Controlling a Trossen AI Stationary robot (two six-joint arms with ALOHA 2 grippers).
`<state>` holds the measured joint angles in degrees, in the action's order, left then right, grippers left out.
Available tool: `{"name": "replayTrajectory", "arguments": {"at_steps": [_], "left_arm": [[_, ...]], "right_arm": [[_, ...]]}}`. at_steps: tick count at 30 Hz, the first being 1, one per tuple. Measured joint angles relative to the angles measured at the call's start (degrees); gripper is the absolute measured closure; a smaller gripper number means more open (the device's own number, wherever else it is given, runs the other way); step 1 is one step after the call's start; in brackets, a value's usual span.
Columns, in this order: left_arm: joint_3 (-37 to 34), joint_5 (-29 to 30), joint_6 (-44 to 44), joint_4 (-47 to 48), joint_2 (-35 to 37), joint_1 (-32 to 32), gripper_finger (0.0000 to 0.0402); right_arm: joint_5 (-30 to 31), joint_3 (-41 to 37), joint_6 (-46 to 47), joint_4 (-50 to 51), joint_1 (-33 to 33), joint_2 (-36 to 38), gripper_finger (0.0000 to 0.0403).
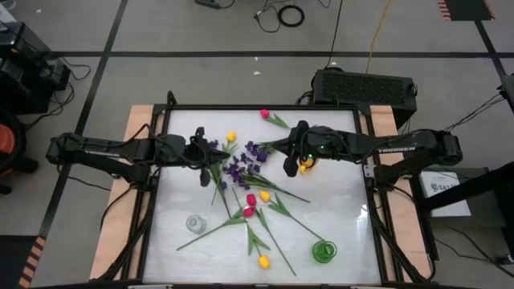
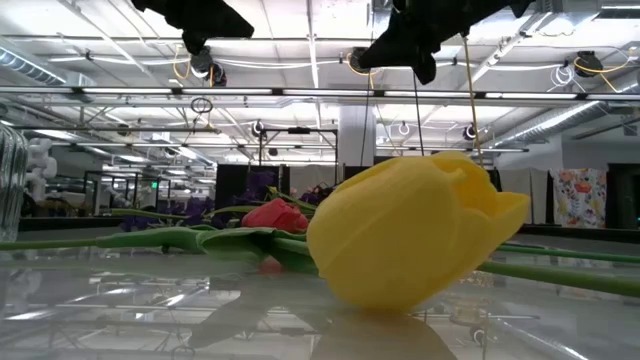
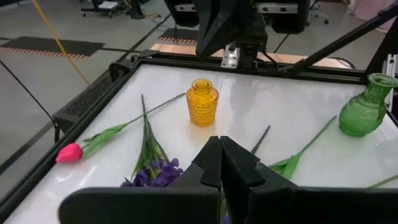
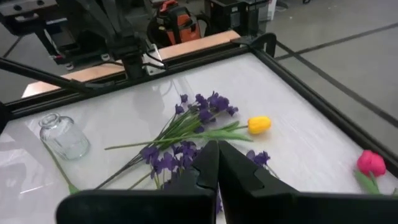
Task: Sort flowers into vase by color
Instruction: Put the top right red flower into the green vase
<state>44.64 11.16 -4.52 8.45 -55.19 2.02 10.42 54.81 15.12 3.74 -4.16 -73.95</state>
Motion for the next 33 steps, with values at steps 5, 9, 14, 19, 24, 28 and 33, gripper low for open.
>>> {"name": "replayTrajectory", "arguments": {"at_steps": [5, 9, 14, 19, 24, 28, 33], "left_arm": [[0.0, 0.0, -2.7, -0.3, -1.5, 0.0, 0.0375], [0.0, 1.0, -3.7, -1.3, -3.3, -0.1, 0.0344], [0.0, 1.2, -2.9, -1.5, -4.5, -0.7, 0.033], [0.0, 1.2, -2.6, -1.9, -4.4, -0.7, 0.0329], [0.5, 1.2, -0.8, -2.2, -4.2, -0.8, 0.0329], [0.5, 1.2, -0.6, -1.9, -4.2, -0.8, 0.0329], [0.5, 1.2, -0.6, -1.9, -4.2, -0.8, 0.0329]], "right_arm": [[-0.2, 0.5, 2.2, 3.7, -1.0, 0.0, 0.0403], [-0.1, 6.9, 4.3, 12.5, -5.4, -1.1, 0.0403], [-0.2, 17.2, -1.6, 24.6, -12.3, -6.6, 0.0403], [-3.8, 25.3, -4.7, 30.8, -18.5, -14.6, 0.0403], [-7.6, 32.5, -5.1, 32.6, -22.8, -23.4, 0.0401], [-7.5, 35.7, -3.8, 33.7, -24.1, -30.1, 0.0388], [-7.6, 39.2, -3.3, 35.8, -25.1, -37.2, 0.0354]]}}
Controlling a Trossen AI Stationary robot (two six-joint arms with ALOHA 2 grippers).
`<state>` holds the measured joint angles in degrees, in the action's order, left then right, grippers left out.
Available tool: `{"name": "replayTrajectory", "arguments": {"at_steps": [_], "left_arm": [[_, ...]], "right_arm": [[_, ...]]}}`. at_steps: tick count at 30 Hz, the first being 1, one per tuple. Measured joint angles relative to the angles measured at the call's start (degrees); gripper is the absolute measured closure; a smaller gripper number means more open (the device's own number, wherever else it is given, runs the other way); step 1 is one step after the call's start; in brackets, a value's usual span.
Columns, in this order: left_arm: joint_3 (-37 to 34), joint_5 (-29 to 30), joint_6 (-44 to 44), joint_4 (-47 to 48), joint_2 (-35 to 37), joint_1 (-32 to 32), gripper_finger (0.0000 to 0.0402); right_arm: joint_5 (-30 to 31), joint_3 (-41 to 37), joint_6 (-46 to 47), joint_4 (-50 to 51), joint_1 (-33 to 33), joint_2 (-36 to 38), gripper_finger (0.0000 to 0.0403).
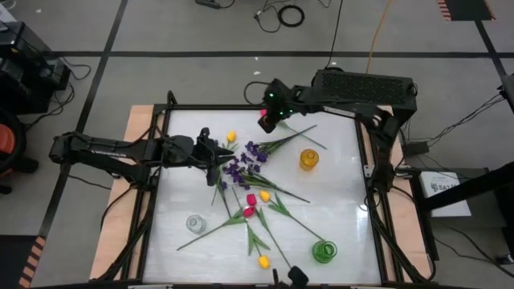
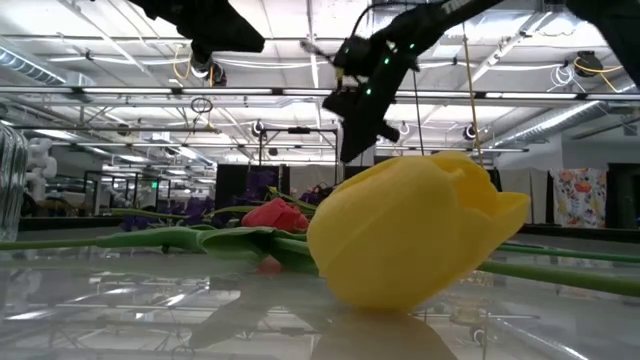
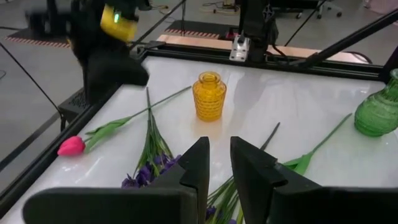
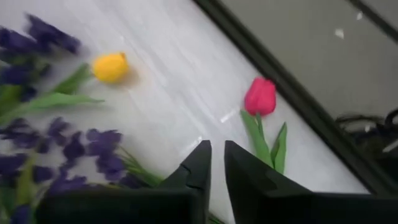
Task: Sort flowers into vase by color
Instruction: Put the top right red flower into the green vase
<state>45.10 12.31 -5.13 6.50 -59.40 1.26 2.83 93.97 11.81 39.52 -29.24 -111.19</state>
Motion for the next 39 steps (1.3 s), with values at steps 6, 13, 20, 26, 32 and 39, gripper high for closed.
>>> {"name": "replayTrajectory", "arguments": {"at_steps": [6, 13, 20, 26, 32, 39], "left_arm": [[0.0, 0.0, -0.1, 0.0, 0.0, 0.0, 0.0329], [0.0, 0.0, -0.2, 0.0, 0.0, 0.0, 0.0329], [0.0, -0.1, -0.4, 0.0, 0.0, 0.0, 0.0329], [0.0, -0.3, -0.5, 0.2, 0.0, 0.0, 0.0329], [0.0, -0.3, -0.5, 0.2, 0.0, 0.0, 0.0329], [0.0, -0.4, -0.4, 0.2, 0.0, 0.0, 0.0329]], "right_arm": [[1.1, 2.1, 1.0, 4.9, -1.0, -5.1, 0.0302], [3.3, 2.1, 1.0, 5.6, -1.1, -7.9, 0.0256], [6.8, 2.1, 0.0, 6.1, -1.4, -9.7, 0.0229], [10.8, 2.1, 0.9, 6.5, -2.3, -10.6, 0.0216], [10.4, 2.1, 0.7, 6.7, -2.5, -12.7, 0.0216], [8.8, 2.1, -0.5, 6.4, -2.4, -15.4, 0.0216]]}}
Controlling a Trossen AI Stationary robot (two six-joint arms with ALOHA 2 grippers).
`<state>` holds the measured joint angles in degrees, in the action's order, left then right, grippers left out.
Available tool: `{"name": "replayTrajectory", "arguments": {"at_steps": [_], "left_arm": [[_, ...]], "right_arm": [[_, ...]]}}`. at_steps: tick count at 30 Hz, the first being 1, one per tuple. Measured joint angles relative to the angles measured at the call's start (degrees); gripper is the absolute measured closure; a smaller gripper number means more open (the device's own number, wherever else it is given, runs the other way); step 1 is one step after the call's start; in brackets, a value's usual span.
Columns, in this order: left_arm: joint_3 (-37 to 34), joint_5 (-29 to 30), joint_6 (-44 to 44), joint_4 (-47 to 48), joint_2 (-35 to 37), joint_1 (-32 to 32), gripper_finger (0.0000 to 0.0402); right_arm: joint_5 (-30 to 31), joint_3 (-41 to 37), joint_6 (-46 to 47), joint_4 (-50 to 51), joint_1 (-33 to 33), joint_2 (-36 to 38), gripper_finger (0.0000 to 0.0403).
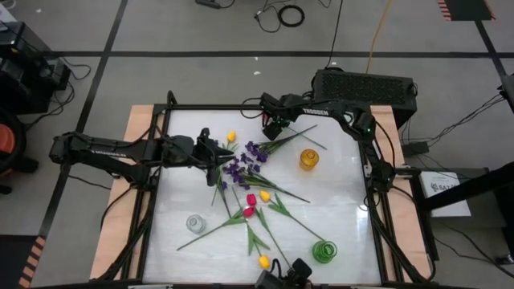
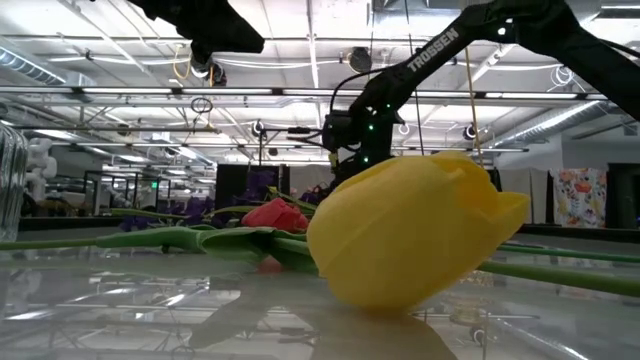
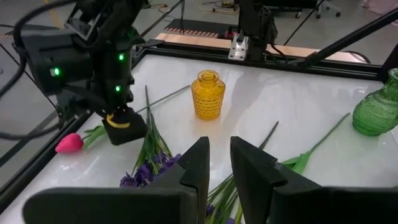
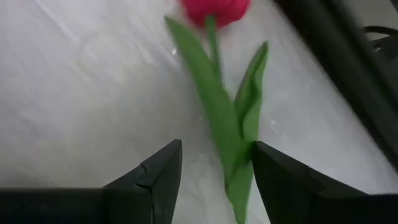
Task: Sort flowers into vase by color
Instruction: Put the top right red flower into the green vase
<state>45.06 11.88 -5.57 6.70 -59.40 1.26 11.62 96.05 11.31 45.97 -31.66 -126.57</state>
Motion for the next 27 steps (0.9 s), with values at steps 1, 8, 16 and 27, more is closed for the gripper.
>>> {"name": "replayTrajectory", "arguments": {"at_steps": [1, 8, 16, 27], "left_arm": [[0.0, -0.1, 0.0, 0.0, 0.0, 0.0, 0.0329], [0.0, -0.1, 0.1, 0.0, 0.0, 0.0, 0.0329], [0.0, -0.1, 0.3, 0.0, 0.0, 0.0, 0.0329], [0.0, -0.1, 0.3, 0.1, 0.0, 0.0, 0.0329]], "right_arm": [[0.0, 0.0, 0.0, 0.0, 0.0, -0.1, 0.0215], [0.0, 0.0, -0.3, -0.2, 0.0, -0.1, 0.0238], [0.0, 0.0, 0.1, 0.1, 0.0, -0.1, 0.0352], [-0.4, 0.0, 1.2, -0.3, 1.1, 3.9, 0.0397]]}}
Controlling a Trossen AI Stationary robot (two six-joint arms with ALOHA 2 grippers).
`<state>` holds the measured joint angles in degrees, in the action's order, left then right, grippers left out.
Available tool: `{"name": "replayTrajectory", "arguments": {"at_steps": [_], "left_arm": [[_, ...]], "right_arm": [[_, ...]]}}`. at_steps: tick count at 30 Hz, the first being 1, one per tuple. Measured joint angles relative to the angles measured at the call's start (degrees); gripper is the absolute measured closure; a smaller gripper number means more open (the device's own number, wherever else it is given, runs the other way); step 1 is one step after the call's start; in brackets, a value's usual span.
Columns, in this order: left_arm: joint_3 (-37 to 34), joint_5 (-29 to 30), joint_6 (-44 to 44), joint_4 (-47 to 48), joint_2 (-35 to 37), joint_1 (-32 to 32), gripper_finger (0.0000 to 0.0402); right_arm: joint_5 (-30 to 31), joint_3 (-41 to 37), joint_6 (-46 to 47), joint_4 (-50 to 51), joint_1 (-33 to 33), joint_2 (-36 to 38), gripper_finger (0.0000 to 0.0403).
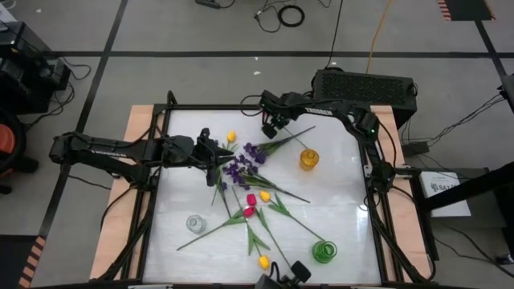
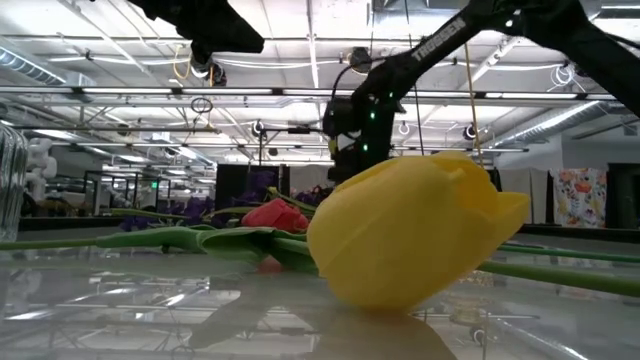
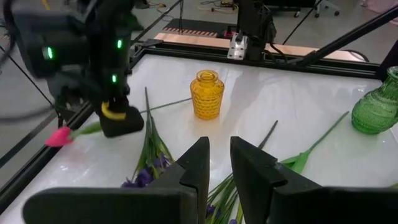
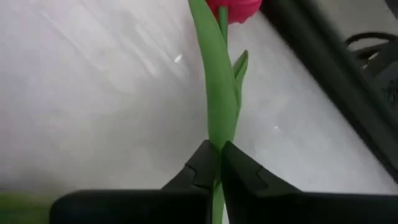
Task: Sort flowers into vase by color
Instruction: Put the top right red flower into the green vase
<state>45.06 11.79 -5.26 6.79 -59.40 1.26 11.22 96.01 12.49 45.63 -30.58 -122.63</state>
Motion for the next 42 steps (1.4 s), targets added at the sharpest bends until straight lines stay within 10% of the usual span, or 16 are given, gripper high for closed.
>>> {"name": "replayTrajectory", "arguments": {"at_steps": [26, 42], "left_arm": [[0.0, 0.0, -0.4, 0.1, 0.0, 0.0, 0.0329], [0.0, -2.8, -5.0, -14.9, -1.6, 4.4, 0.0329]], "right_arm": [[-3.3, 0.0, 1.0, -2.7, 18.8, 48.0, 0.0403], [21.9, 0.0, 15.9, 5.3, 57.2, 53.2, 0.0403]]}}
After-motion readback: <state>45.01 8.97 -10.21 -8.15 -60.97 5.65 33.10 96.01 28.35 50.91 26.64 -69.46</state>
